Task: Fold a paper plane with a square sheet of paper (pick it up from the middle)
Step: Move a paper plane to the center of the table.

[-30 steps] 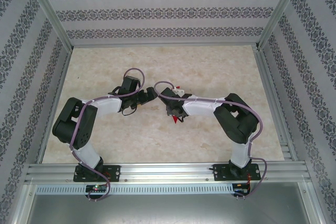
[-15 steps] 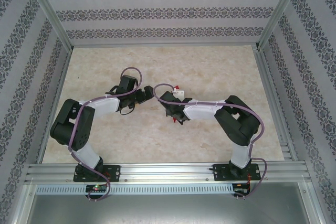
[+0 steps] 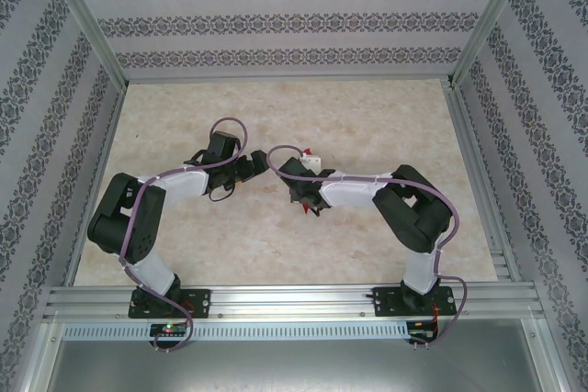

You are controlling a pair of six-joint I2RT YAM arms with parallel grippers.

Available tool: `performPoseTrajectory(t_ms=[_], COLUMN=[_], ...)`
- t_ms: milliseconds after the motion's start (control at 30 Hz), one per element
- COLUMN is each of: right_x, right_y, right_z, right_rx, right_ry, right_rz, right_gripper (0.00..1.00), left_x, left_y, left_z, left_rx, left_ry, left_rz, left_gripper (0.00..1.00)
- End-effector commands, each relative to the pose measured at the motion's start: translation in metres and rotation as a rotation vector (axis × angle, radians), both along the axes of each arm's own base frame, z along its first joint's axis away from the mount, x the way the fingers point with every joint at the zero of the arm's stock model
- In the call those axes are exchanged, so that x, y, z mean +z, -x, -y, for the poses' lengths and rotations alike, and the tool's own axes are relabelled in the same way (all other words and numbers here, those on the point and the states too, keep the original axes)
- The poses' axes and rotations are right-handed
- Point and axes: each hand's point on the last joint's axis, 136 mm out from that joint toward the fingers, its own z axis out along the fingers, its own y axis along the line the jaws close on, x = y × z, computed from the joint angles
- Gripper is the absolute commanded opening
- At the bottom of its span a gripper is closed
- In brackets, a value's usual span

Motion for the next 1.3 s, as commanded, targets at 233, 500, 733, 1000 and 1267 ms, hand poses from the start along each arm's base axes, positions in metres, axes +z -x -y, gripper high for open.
performPoseTrajectory(t_ms=[233,500,733,1000,1267], right_x=[0.027,0.026,0.016,-0.02,0.031], right_y=[-0.027,-0.073,-0.094,-0.086,-0.092], right_z=[-0.003,-0.006,-0.006,-0.001,-0.001], right_rx=[0.015,0.065,0.096,0.081,0.052], right_ry=[-0.008,-0.007,-0.011,0.009,-0.008], right_rz=[0.038,0.023,-0.004,-0.08,-0.026], right_gripper=[0.08,0.08,0.09,0.13,0.3], left_x=[0.011,0.024,0.025,0.027,0.043], left_y=[0.002,0.007,0.008,0.007,0.0], left_z=[-0.027,-0.054,-0.054,-0.054,-0.059], left_rx=[0.027,0.081,0.081,0.081,0.088], left_ry=[-0.074,-0.153,-0.148,-0.152,-0.188], left_rz=[0.015,0.036,0.031,0.031,0.055], left_gripper=[1.0,1.0,1.0,1.0,1.0])
